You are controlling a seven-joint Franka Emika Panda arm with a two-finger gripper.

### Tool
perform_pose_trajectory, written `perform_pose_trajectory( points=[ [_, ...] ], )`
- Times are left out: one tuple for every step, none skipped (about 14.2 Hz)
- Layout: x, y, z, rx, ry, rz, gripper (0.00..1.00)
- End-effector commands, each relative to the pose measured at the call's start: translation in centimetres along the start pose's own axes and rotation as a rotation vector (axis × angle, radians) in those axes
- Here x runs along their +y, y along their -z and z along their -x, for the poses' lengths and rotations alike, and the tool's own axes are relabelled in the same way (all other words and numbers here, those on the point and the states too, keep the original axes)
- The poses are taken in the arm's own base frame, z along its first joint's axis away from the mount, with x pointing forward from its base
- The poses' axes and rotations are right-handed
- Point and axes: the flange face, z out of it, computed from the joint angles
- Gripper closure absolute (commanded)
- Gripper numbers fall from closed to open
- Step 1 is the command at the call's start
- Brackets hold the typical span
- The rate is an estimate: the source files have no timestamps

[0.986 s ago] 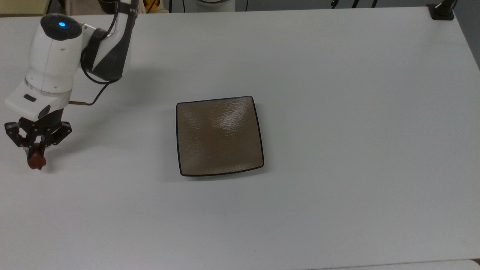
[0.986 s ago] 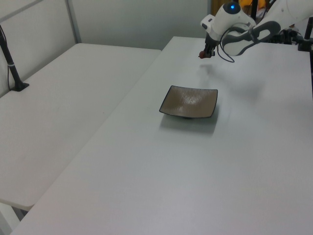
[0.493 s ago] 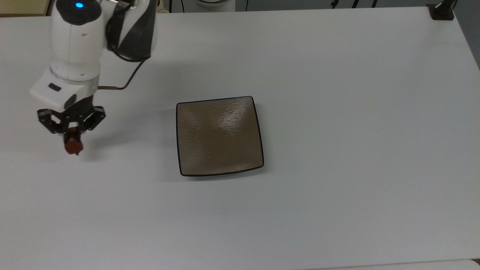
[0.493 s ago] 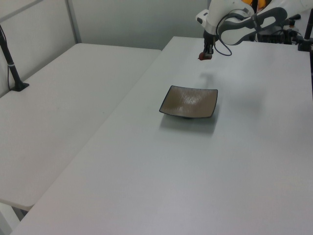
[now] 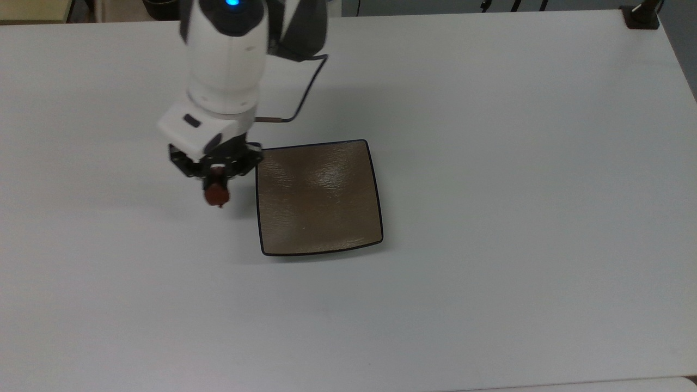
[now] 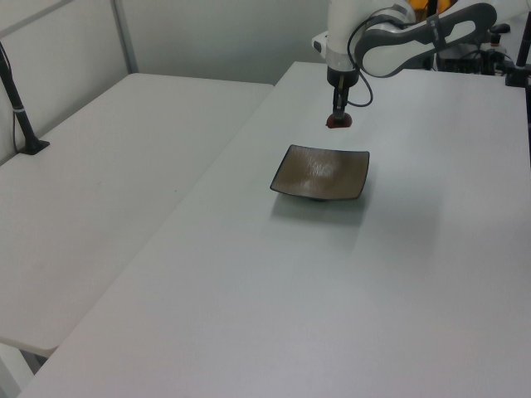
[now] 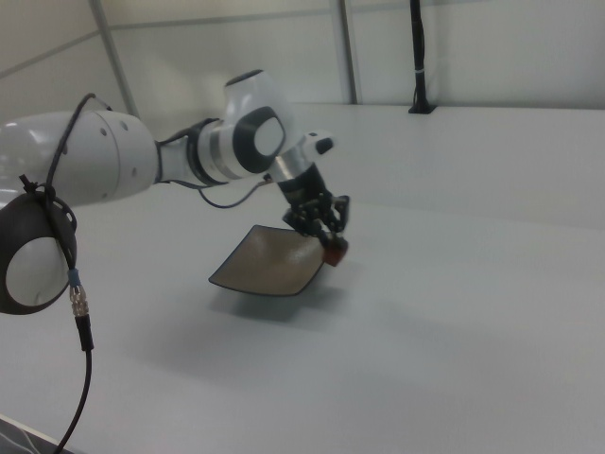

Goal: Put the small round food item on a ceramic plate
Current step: 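Lift the held food item and carry it over the square plate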

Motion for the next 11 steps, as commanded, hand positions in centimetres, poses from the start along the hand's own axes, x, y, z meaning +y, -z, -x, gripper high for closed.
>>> perform_pose_trajectory(
  points=[
    [-5.2,1.9,0.0,-0.029,-0.053,-0.042,0.72],
    [-6.3,1.6,-0.2,-0.034,-0.056,-0.044,0.72],
    [-7.1,1.2,-0.3,-0.039,-0.063,-0.046,0.72],
    [-7.5,1.1,-0.4,-0.036,-0.071,-0.047,0.71],
    [-8.0,0.6,-0.5,-0.042,-0.066,-0.050,0.70],
    [-8.6,0.5,-0.6,-0.041,-0.059,-0.051,0.70],
    [-9.0,0.3,-0.7,-0.043,-0.054,-0.053,0.69],
    [-9.2,0.0,-0.8,-0.045,-0.052,-0.054,0.61],
    [-9.2,-0.2,-0.8,-0.048,-0.054,-0.054,0.55],
    [-9.3,-0.2,-0.8,-0.048,-0.054,-0.055,0.46],
    [-9.2,-0.3,-0.8,-0.050,-0.054,-0.055,0.36]
  ],
)
